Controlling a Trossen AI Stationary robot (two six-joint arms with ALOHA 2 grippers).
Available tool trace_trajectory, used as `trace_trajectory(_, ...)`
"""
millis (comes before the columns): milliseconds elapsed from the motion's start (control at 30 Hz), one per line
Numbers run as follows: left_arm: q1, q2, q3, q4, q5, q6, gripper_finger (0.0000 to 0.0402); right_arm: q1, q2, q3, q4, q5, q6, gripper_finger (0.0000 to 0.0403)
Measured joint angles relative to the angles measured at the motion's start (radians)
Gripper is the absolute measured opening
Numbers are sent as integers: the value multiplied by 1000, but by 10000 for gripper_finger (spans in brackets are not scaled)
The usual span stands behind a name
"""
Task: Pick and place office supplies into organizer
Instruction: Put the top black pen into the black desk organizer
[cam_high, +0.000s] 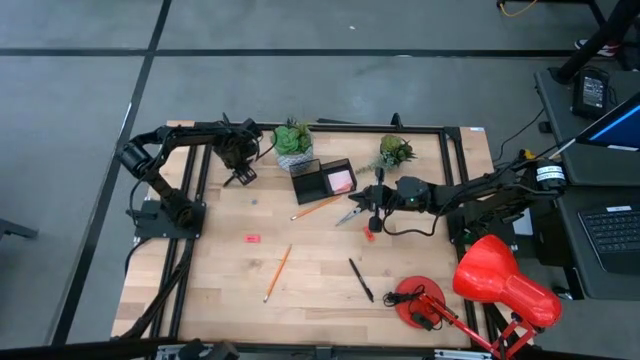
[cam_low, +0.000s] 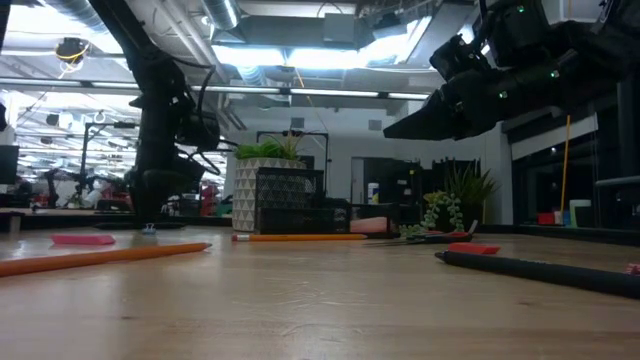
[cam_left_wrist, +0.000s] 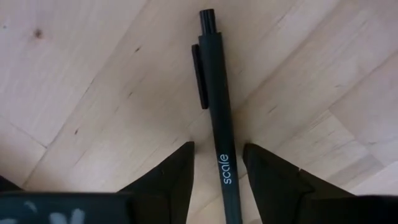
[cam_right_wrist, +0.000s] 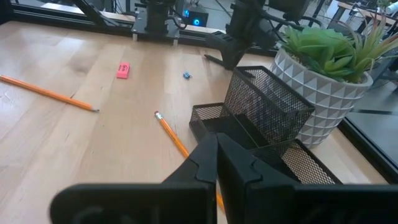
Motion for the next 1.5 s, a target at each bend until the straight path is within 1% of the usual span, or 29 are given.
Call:
trace_trajectory(100,0,1,0,0,11,26,140,0,0,0,-6,0,0,12)
trace_trajectory(200,0,2,0,0,16,30,124,0,0,0,-7,0,0,12)
trace_trajectory(467,-14,3,-1,-8,39,86,46,0,0,0,-11,0,0,12)
trace_trajectory(567,-22,3,-1,-14,36,88,24,0,0,0,-13,0,0,12)
trace_trajectory(867,-51,-14,-5,-22,18,88,22,0,2,0,-15,0,3,12)
trace_trajectory(933,-53,-42,-8,-22,20,97,21,0,2,0,-15,0,3,12)
trace_trajectory(1000,-57,-84,-15,-55,64,97,21,0,2,0,-15,0,6,12)
trace_trajectory(1200,-76,-252,-10,-42,121,98,21,0,2,1,-23,1,26,12)
trace_trajectory(1367,-115,-403,-9,-40,109,85,21,0,2,0,-23,1,25,12)
trace_trajectory(1500,-156,-515,-8,-37,133,54,21,0,2,0,-23,1,25,12)
